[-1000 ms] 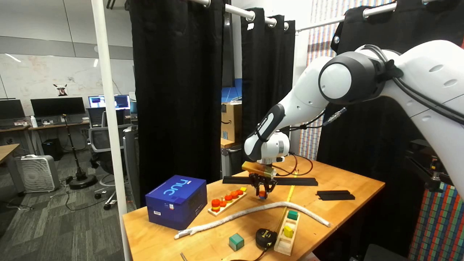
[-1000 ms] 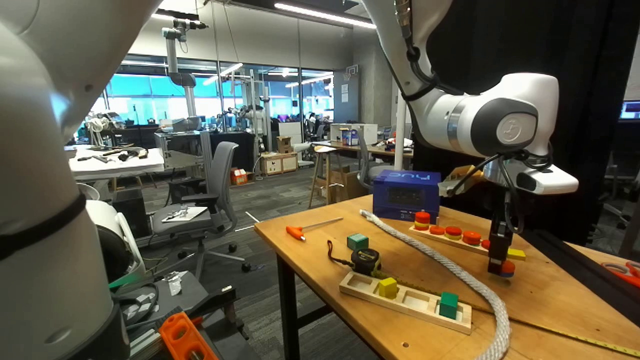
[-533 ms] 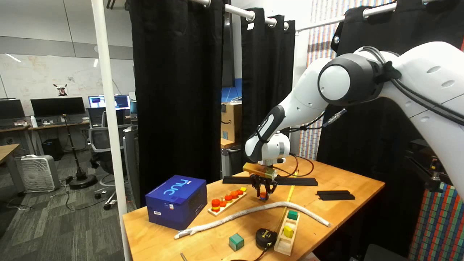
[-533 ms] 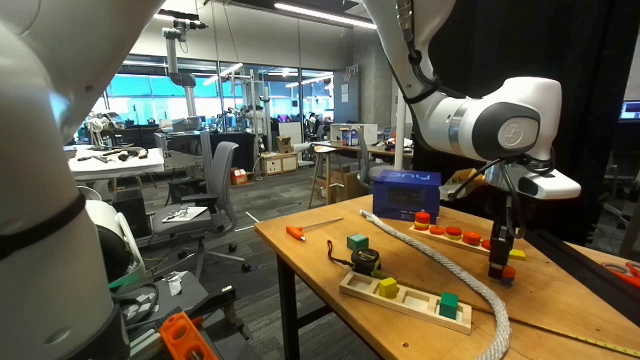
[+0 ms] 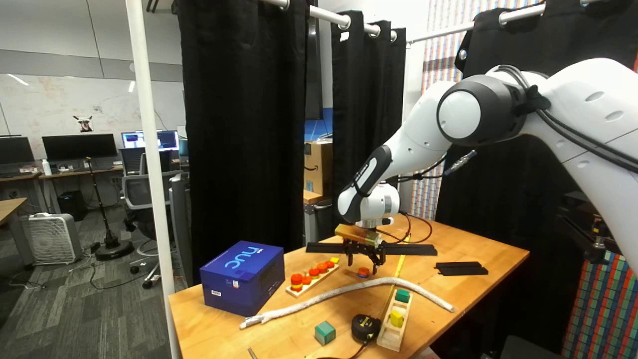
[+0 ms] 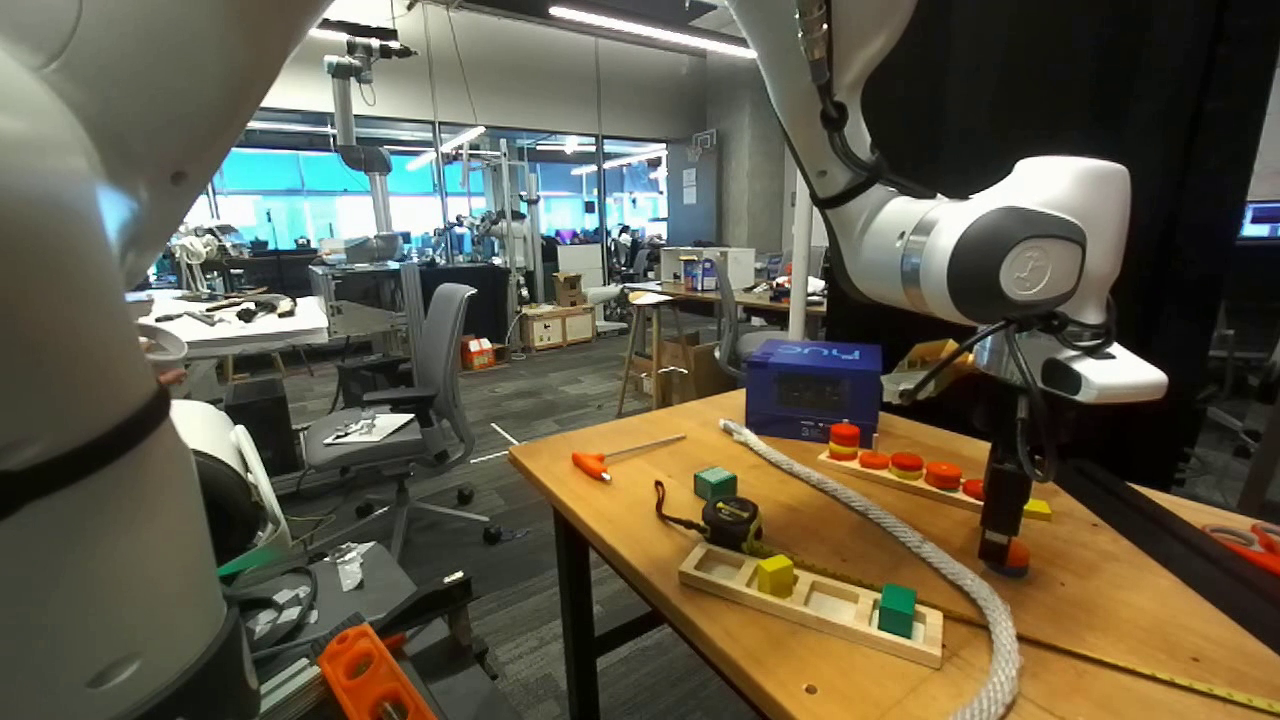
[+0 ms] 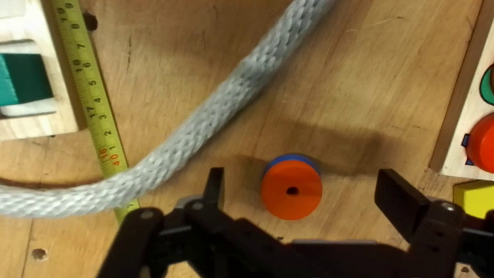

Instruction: Remove the green and orange circle from the wooden object and put them on the table.

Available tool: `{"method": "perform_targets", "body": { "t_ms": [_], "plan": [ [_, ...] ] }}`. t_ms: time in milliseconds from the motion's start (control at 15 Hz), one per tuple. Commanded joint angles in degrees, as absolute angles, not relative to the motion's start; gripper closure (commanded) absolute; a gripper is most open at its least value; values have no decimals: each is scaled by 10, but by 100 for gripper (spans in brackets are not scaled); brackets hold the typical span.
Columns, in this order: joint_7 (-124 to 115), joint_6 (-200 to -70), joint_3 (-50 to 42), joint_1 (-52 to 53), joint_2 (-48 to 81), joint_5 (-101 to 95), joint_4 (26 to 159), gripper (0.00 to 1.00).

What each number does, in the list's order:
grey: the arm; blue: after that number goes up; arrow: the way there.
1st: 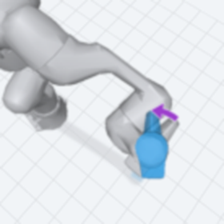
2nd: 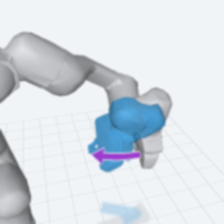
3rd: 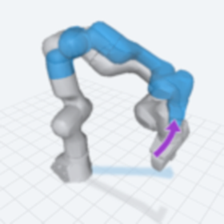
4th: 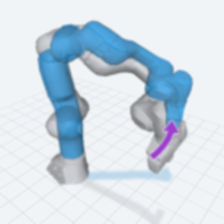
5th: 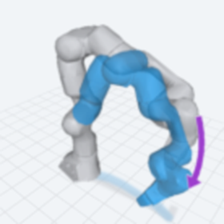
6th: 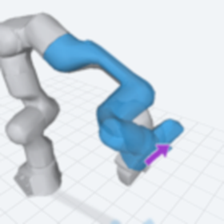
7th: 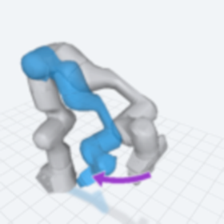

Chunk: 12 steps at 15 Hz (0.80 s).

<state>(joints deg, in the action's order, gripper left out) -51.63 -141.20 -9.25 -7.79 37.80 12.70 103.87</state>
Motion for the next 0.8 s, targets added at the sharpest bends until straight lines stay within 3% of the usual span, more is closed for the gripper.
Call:
{"method": "perform_targets", "body": {
  "t_ms": [0,400,733],
  "plan": [
    [-500,-1399,-95,-60,351,123,1042,0],
    [-427,-1366,-83,0,234,60,1111,0],
    [-348,-1255,-47,28,106,38,1164,0]
  ]
}}
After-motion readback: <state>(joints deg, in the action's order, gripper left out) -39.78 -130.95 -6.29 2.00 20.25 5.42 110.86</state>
